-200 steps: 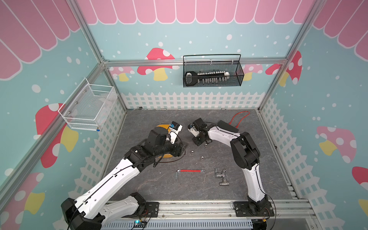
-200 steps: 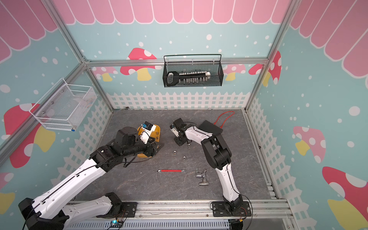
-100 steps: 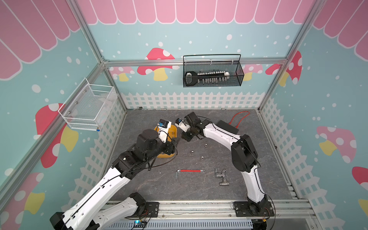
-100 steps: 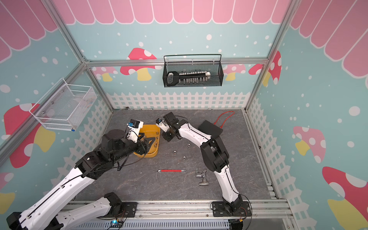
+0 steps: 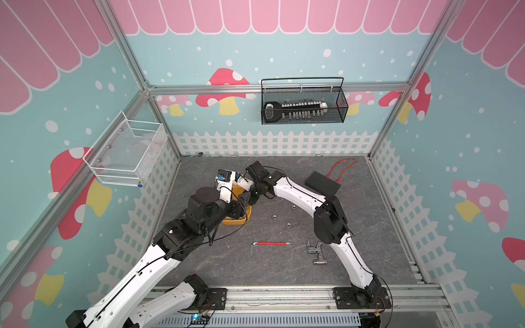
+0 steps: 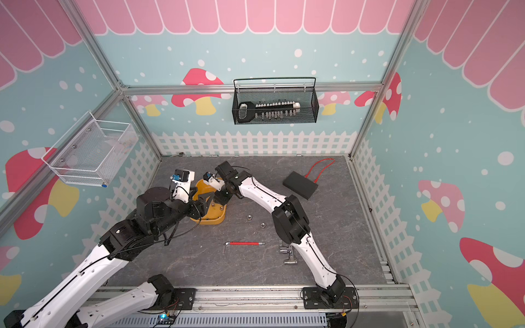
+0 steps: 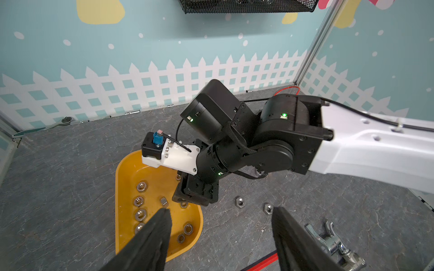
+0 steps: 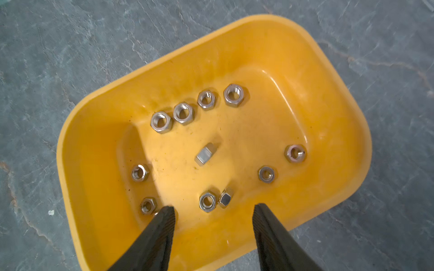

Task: Put the nuts on the desktop into the storage box
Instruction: Place the nut in the storage box, then pick up the nut from the center of the board.

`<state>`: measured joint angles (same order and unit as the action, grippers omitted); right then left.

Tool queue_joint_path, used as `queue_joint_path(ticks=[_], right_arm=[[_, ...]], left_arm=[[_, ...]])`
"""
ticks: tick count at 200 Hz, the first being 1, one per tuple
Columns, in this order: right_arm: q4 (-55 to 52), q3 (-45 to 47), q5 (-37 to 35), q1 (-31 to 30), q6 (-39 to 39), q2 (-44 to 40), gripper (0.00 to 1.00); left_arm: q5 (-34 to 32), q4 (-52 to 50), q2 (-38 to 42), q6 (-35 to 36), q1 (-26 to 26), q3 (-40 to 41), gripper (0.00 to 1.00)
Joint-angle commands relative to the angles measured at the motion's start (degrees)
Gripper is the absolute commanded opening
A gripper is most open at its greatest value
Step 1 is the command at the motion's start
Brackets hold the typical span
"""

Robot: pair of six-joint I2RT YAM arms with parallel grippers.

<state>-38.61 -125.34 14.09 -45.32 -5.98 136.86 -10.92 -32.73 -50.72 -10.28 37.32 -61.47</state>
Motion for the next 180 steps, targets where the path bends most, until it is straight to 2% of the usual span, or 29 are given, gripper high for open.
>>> queue_joint_path(ticks=[1, 21, 46, 75, 118, 145, 180], right_arm=[[-0.82, 0.20, -2.06, 0.06, 0.03, -2.66, 0.60], [-0.33, 3.57, -5.80, 0.06, 0.33, -6.54, 0.60], [0.47, 10.65, -11.09, 0.98, 1.71, -12.39, 0.60], [2.41, 23.08, -16.23, 6.12, 5.33, -19.37, 0.60], [9.28, 45.17, -17.31, 14.03, 7.91, -33.55, 0.59], [10.71, 53.20, -17.12, 14.38, 8.47, -39.29, 0.59], [12.29, 60.83, -17.08, 14.61, 10.06, -45.55, 0.59]], left_arm=[[0.94, 0.19, -0.10, 0.60, 0.27, -0.58, 0.71], [2.48, -0.19, -1.01, 0.66, 0.23, -0.54, 0.71], [8.26, -1.21, -4.26, 0.31, 0.29, -0.49, 0.71], [12.65, -2.23, -9.29, 0.26, 1.80, -0.62, 0.71], [10.22, -3.42, -17.76, -0.95, 7.45, -1.96, 0.69], [6.11, -3.91, -25.35, -1.99, 10.49, -3.33, 0.67], [3.40, -4.57, -36.16, -2.70, 11.46, -5.78, 0.66]])
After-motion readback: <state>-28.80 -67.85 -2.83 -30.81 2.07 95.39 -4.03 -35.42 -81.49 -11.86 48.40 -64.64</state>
